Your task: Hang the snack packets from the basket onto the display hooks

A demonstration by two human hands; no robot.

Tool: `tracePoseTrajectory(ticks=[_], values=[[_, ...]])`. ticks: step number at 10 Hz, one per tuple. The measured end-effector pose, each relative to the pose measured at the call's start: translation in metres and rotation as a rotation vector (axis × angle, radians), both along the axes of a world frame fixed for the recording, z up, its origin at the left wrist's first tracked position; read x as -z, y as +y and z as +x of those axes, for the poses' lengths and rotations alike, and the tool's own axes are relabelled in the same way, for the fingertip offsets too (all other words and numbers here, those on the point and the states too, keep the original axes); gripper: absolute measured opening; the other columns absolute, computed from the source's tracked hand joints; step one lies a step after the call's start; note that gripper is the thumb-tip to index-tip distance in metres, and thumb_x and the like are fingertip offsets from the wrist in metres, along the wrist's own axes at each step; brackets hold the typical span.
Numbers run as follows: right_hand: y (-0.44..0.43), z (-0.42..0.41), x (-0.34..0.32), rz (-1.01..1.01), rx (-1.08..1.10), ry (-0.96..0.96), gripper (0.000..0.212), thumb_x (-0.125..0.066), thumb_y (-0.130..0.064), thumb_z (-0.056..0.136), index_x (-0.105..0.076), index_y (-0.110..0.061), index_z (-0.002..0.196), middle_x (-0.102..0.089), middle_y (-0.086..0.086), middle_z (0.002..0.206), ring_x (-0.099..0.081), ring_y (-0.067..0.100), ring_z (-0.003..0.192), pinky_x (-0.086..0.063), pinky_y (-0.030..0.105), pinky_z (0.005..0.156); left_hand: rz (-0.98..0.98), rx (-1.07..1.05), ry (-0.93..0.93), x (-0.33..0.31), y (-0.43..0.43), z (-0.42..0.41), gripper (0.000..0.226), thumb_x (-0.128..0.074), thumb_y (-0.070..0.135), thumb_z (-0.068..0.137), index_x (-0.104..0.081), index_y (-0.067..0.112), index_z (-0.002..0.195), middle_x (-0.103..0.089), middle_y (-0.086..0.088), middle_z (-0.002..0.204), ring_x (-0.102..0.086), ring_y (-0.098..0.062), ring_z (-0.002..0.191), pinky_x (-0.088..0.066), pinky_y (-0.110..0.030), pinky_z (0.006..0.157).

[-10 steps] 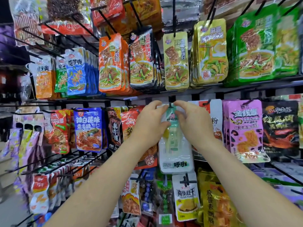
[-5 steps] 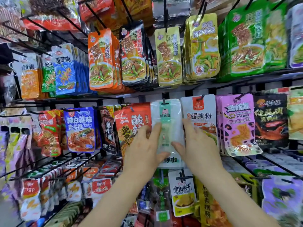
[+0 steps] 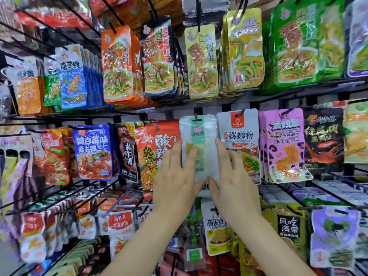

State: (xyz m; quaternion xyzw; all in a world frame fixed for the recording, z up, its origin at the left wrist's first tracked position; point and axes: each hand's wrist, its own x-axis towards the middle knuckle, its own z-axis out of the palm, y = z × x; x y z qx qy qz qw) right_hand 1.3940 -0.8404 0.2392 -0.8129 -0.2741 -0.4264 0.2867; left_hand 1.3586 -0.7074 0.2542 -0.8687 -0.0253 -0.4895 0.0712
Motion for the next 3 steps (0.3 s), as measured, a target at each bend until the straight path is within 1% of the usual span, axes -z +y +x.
tracePoseTrajectory(ticks=[1, 2, 3], values=[[-0.001, 0.004, 0.004, -0.018, -0.031, -0.064, 0.067, -0.072, -0.016, 0.079, -0.038, -0.025, 0.136, -0.05, 0.011, 0.12, -0.057, 0.028, 0.095, -0.045, 0.029, 0.05, 0.043, 0.046, 0.033, 0.006, 0.002, 0.001, 0.075, -0.083, 0.04, 0.064, -0.051, 0.021, 0.13, -0.046, -0.016, 0.14, -0.049, -0.034, 0.12, -0.052, -0.041, 0.089], [-0.003, 0.004, 0.008, -0.019, -0.063, -0.036, 0.054, -0.066, -0.018, 0.085, -0.044, -0.024, 0.134, -0.049, 0.007, 0.121, -0.054, 0.024, 0.103, -0.046, 0.026, 0.061, 0.016, 0.071, 0.059, 0.009, 0.002, 0.0, 0.07, -0.083, 0.036, 0.066, -0.052, 0.021, 0.127, -0.046, -0.016, 0.14, -0.052, -0.034, 0.118, -0.053, -0.041, 0.087], [-0.011, 0.003, 0.011, 0.035, -0.131, 0.023, 0.054, -0.061, -0.023, 0.09, -0.044, -0.022, 0.141, -0.046, 0.002, 0.13, -0.052, 0.018, 0.109, -0.047, 0.025, 0.074, 0.007, 0.156, -0.001, 0.011, 0.005, -0.005, 0.064, -0.078, 0.034, 0.071, -0.051, 0.02, 0.127, -0.05, -0.015, 0.137, -0.053, -0.033, 0.117, -0.053, -0.04, 0.086]])
